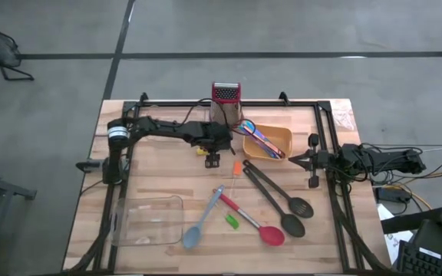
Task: Pick & Place Kitchen Items
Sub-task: Put the yellow spatula into the top transparent bin
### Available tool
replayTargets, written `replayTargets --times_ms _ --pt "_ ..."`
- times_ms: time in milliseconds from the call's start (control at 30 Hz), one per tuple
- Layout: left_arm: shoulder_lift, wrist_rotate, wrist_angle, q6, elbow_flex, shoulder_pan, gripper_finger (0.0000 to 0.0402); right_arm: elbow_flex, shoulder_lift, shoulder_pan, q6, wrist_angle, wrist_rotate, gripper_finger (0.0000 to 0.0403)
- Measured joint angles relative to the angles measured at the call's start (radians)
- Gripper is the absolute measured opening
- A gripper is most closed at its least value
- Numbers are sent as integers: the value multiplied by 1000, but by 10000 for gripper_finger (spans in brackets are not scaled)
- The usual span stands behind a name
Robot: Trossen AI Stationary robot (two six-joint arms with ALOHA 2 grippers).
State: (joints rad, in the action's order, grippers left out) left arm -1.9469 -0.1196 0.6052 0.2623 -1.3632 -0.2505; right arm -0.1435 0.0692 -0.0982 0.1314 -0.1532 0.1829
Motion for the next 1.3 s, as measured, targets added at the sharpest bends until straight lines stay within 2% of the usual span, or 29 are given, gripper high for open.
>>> replayTargets --times_ms 233,400,600,733,1300 --pt "-7 17 7 14 2 -18 265 0 0 0 0 0 0 9" --pt "-10 62 -1 34 -1 -23 248 0 0 0 0 0 0 9" --pt "-12 16 89 79 -109 -17 236 0 0 0 0 0 0 9" --pt "-20 39 99 86 -171 -17 236 0 0 0 0 0 0 9" --pt "-163 52 136 106 -184 -25 234 0 -2 0 0 1 0 9"
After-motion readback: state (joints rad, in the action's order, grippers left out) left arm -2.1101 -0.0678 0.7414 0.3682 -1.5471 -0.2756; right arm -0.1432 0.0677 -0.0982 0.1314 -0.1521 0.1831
